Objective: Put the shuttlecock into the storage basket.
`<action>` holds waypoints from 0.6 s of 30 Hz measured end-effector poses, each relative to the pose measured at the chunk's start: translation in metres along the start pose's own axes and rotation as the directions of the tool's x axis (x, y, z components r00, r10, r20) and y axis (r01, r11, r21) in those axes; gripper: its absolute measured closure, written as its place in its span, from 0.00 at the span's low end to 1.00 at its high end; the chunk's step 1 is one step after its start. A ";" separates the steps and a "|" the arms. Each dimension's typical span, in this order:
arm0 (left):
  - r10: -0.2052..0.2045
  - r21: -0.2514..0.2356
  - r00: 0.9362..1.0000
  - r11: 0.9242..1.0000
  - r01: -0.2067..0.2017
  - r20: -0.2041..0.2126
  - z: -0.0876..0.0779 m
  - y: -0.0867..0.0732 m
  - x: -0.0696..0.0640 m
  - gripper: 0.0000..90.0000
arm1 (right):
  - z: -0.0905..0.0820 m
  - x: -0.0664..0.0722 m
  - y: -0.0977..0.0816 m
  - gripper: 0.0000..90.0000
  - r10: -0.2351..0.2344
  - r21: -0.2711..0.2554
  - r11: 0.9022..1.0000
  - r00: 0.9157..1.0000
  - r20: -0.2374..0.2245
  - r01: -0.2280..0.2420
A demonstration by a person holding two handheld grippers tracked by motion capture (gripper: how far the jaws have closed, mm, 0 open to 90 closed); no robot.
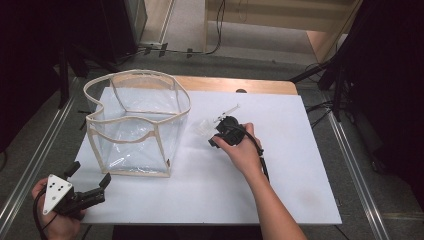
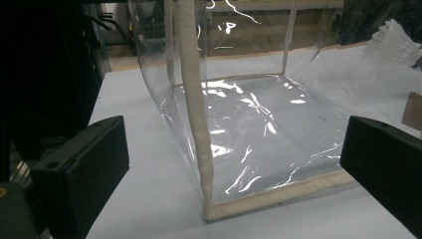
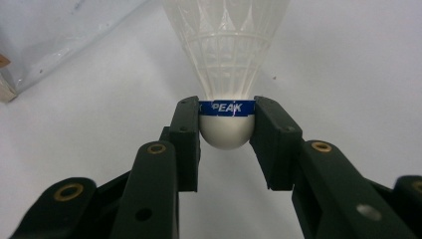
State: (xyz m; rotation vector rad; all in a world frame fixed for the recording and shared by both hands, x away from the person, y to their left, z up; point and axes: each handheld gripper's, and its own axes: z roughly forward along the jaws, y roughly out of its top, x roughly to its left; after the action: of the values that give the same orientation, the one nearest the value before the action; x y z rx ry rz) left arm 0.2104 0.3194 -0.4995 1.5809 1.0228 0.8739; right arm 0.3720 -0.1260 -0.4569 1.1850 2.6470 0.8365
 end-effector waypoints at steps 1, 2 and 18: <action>0.000 0.000 1.000 1.000 0.000 0.001 0.000 0.000 0.000 0.00 | -0.002 0.000 0.000 0.70 0.004 -0.002 1.000 1.000 -0.001 -0.004; 0.000 0.000 1.000 1.000 0.000 0.001 0.000 0.000 0.000 0.00 | -0.003 0.000 0.000 0.70 0.003 -0.007 1.000 1.000 0.000 -0.003; 0.005 0.003 1.000 1.000 -0.005 -0.001 0.000 0.000 0.000 0.00 | -0.017 0.000 0.004 0.70 0.008 -0.052 0.999 1.000 0.000 -0.008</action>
State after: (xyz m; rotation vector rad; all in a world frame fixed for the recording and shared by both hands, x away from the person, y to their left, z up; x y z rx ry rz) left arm 0.2103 0.3191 -0.4996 1.5859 1.0221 0.8774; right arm 0.3693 -0.1317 -0.4403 1.1833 2.6058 0.9011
